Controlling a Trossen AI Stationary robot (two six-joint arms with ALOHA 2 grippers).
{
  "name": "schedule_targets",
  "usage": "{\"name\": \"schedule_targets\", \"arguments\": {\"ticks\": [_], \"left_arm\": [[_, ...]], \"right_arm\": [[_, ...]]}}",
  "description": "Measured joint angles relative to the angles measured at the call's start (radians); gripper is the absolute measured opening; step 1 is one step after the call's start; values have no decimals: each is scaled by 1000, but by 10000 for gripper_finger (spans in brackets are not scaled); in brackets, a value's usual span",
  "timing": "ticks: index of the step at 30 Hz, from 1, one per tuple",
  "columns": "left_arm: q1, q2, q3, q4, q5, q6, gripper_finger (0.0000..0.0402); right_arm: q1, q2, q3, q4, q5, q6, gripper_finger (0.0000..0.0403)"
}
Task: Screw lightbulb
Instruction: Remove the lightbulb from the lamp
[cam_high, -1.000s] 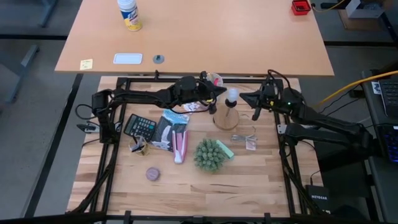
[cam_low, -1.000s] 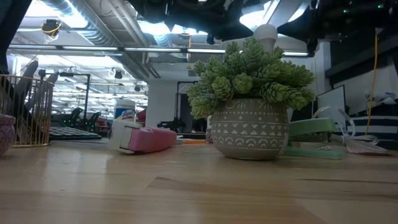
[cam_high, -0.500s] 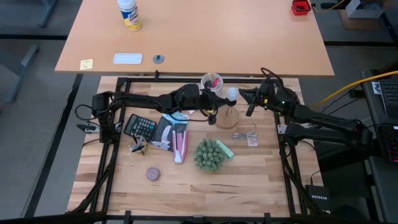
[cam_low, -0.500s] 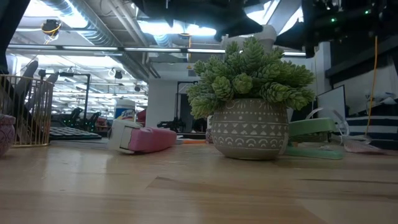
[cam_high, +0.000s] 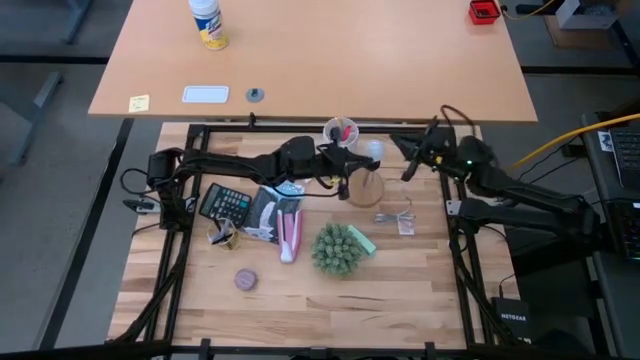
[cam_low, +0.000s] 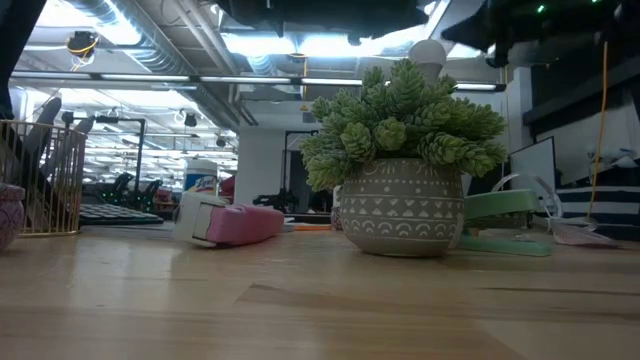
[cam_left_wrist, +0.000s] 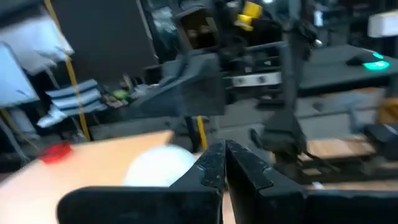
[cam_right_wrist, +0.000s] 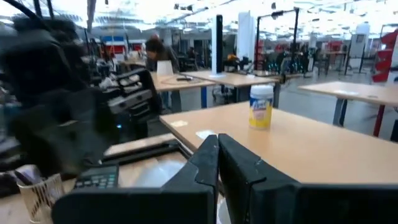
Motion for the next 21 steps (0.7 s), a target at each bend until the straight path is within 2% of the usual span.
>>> {"name": "schedule_targets", "arguments": {"ticks": [6, 10, 16, 21], "left_arm": [[10, -3, 0, 106, -108, 47, 5], [35, -3, 0, 105, -143, 38, 5], [74, -3, 0, -2, -145, -33, 5], [81, -3, 0, -91, -141, -58, 5]], "right_arm": [[0, -112, 37, -113, -70, 7, 17], [1, -148, 38, -164, -134, 55, 17], [2, -99, 9, -173, -152, 85, 17], [1, -26, -1, -165, -117, 84, 17]]}}
